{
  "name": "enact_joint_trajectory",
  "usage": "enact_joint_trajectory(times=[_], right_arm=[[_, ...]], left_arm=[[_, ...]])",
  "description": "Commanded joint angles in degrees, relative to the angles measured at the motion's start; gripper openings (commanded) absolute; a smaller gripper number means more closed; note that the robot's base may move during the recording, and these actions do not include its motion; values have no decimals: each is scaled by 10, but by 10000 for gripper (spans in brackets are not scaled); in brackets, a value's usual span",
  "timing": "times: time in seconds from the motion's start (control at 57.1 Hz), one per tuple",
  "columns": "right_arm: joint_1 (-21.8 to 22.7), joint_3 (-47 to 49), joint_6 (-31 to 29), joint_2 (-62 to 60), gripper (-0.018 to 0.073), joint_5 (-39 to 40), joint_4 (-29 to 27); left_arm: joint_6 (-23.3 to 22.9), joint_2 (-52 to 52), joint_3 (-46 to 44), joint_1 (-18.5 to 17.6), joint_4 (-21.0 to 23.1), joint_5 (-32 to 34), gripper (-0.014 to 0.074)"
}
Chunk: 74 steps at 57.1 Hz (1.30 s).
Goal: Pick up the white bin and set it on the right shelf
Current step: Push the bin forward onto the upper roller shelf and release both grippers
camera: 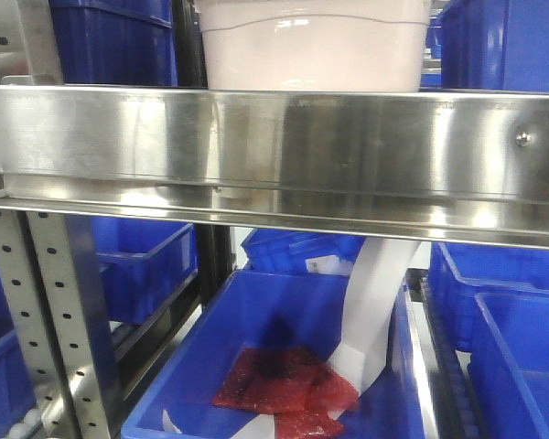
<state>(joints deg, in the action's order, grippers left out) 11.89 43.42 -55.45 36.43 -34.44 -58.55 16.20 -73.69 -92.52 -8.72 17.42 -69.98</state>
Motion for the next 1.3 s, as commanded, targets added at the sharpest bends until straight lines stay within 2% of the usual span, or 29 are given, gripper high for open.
enact_joint_trajectory(times=[0.0,0.123,0.368,0.525,0.648,0.788,1.278], right_arm=[[0,-31,1,-42,69,69,12],[0,-77,1,-97,69,106,20],[0,-124,1,-174,69,122,18],[0,-133,1,-187,69,118,17],[0,-133,1,-188,69,128,17],[0,-133,1,-188,69,131,17],[0,-133,1,-188,69,116,17]], left_arm=[[-16,47,45,-23,-11,81,-119],[-16,114,163,-41,-14,188,-118],[-8,307,436,-41,-22,444,-118],[-8,413,563,-41,-22,536,-118],[-8,470,616,-41,-22,558,-118],[-8,510,626,-41,-18,514,-118],[-8,513,626,-41,-18,504,-118]])
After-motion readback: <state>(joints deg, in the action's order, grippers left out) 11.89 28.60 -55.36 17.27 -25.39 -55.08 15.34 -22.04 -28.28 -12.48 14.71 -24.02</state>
